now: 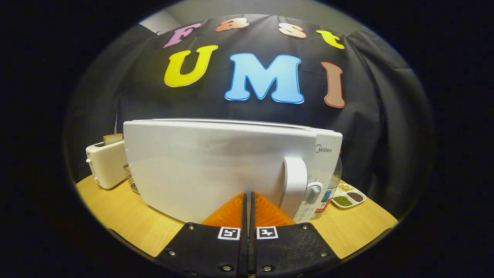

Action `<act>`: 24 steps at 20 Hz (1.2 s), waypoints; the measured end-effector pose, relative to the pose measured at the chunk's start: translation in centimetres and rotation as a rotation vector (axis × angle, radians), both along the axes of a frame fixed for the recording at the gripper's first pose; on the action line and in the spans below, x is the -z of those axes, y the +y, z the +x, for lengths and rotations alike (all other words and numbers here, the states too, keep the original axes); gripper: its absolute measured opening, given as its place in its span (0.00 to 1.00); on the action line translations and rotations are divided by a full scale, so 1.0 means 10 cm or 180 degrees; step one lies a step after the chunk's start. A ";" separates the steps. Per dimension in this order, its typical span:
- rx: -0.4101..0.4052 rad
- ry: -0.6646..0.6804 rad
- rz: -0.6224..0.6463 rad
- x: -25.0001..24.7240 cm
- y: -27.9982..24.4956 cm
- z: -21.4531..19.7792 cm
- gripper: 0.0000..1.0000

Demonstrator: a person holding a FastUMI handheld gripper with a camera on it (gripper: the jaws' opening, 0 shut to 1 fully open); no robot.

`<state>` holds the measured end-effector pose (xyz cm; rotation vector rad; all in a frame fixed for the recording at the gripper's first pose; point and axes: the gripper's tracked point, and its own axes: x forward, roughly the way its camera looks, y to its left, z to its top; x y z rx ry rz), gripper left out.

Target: Open the microwave, put the food inside, and close the microwave door.

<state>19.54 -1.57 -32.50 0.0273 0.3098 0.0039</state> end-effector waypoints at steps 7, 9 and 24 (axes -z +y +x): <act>0.0126 0.0079 -0.0105 0.08 -0.09 0.27 0.02; 0.0155 0.0061 -0.0058 0.08 -0.11 0.24 0.04; -0.0296 -0.0293 0.0216 -1.30 0.16 -0.96 0.03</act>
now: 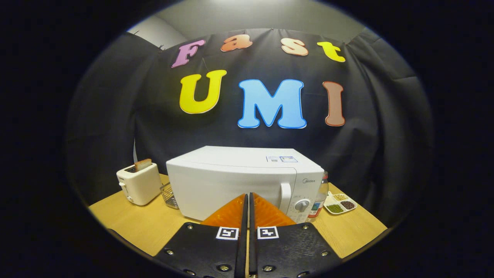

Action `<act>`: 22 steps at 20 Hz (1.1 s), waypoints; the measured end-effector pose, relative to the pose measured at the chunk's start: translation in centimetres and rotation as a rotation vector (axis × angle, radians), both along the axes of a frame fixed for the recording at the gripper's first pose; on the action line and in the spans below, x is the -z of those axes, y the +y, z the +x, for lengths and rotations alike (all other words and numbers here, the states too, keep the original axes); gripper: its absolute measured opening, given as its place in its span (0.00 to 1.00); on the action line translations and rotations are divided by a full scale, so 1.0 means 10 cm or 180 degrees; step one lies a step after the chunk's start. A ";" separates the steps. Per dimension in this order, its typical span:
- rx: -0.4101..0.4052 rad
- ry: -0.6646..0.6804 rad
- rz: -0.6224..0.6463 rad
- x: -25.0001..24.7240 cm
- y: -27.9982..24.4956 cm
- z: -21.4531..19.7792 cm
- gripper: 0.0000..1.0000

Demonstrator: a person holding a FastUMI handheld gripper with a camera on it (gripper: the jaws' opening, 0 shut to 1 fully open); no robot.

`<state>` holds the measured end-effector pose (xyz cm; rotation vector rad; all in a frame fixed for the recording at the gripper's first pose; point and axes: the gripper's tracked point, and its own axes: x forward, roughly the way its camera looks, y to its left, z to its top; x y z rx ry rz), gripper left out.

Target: Open the microwave, put the food inside, and close the microwave door.

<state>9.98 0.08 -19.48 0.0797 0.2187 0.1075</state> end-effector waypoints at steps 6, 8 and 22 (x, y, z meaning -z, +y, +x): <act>-0.0063 -0.0080 0.0100 -0.54 0.01 -0.42 0.03; -0.0049 -0.0199 0.0085 -0.77 -0.01 -0.54 0.03; 0.0487 -0.0605 0.0122 -1.54 -0.36 -0.85 0.77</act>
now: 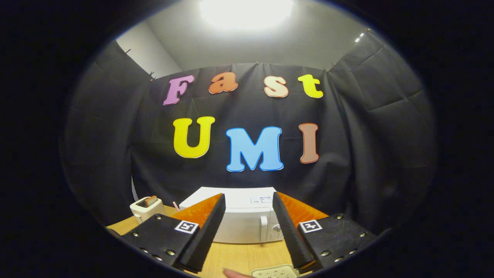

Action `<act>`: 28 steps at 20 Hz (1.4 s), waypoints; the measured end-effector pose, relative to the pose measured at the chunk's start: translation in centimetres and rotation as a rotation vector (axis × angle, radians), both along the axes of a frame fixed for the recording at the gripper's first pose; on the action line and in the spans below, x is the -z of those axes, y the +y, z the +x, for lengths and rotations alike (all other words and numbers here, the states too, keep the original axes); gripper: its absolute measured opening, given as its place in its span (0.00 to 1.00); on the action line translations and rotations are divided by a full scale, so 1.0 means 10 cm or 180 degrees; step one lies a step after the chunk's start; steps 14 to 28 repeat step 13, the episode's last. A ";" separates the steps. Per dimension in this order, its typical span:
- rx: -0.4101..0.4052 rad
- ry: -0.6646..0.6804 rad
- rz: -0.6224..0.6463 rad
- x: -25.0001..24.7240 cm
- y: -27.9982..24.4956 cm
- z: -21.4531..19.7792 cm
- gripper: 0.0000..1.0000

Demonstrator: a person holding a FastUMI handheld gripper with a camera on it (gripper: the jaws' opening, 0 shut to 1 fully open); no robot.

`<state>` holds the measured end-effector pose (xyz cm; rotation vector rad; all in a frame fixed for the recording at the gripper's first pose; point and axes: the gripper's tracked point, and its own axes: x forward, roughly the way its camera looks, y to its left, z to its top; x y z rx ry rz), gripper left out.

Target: Open the microwave, put the food inside, and close the microwave door.

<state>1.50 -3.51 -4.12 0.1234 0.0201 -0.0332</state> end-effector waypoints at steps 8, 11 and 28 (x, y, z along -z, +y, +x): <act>-0.0173 0.0167 0.0072 0.08 0.07 0.00 0.98; -0.0201 0.0114 0.0099 0.05 0.11 -0.02 0.98; -0.0220 0.0071 0.0096 0.02 0.13 -0.03 0.98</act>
